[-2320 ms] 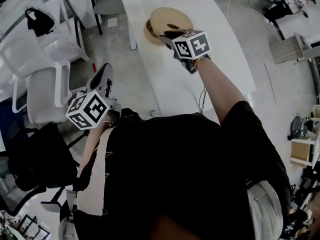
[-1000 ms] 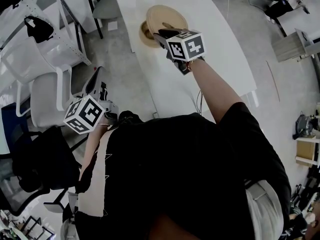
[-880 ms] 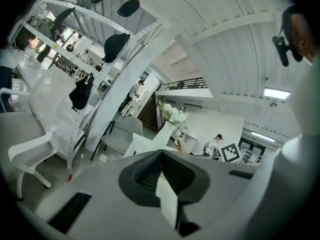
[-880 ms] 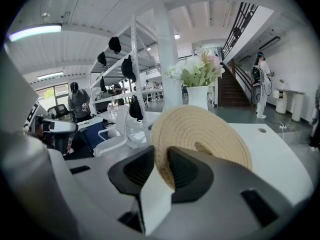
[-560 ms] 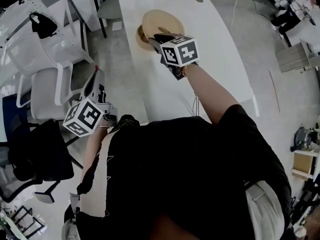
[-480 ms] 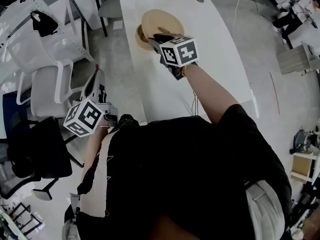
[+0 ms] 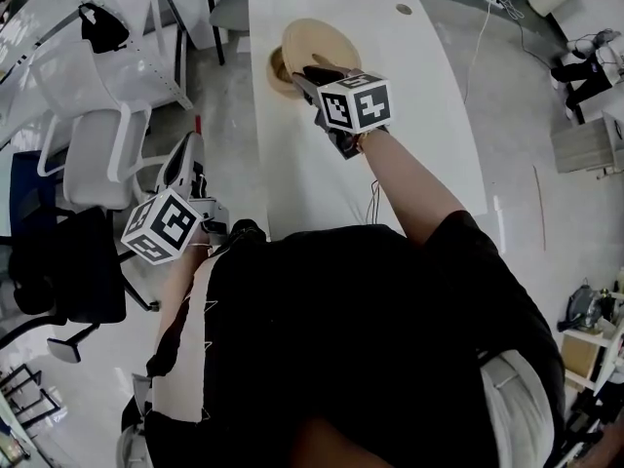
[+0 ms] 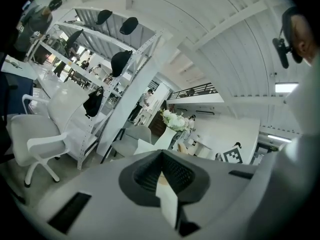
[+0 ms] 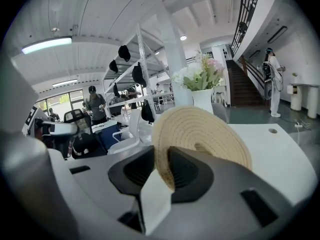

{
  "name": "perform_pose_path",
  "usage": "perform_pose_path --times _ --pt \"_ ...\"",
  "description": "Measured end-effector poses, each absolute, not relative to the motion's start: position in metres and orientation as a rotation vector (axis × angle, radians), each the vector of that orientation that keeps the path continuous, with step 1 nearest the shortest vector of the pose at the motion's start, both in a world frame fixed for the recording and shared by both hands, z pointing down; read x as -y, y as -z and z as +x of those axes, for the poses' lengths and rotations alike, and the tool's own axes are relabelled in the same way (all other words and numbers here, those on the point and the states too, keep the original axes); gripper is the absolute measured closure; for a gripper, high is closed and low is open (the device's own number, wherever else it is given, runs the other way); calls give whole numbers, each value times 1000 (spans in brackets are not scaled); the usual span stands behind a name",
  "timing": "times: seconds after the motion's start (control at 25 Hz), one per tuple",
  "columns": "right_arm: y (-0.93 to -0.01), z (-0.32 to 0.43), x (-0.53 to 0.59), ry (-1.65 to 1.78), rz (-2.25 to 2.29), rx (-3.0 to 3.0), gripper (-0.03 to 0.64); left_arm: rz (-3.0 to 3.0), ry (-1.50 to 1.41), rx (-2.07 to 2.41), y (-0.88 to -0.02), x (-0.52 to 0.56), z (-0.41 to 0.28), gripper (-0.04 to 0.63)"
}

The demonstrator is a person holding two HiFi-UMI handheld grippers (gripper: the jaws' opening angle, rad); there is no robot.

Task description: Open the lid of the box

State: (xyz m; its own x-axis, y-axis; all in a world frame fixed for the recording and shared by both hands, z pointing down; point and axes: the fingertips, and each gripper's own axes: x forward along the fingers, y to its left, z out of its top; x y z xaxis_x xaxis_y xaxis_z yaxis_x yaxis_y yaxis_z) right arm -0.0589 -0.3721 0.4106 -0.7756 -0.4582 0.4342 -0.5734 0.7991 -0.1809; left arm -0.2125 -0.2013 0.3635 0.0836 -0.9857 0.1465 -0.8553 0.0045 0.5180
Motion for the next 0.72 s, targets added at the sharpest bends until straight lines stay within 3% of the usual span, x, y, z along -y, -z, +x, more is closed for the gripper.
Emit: perform_pose_path --times 0.72 --pt "-396 -47 368 -400 705 2671 526 1916 350 1865 -342 206 -195 586"
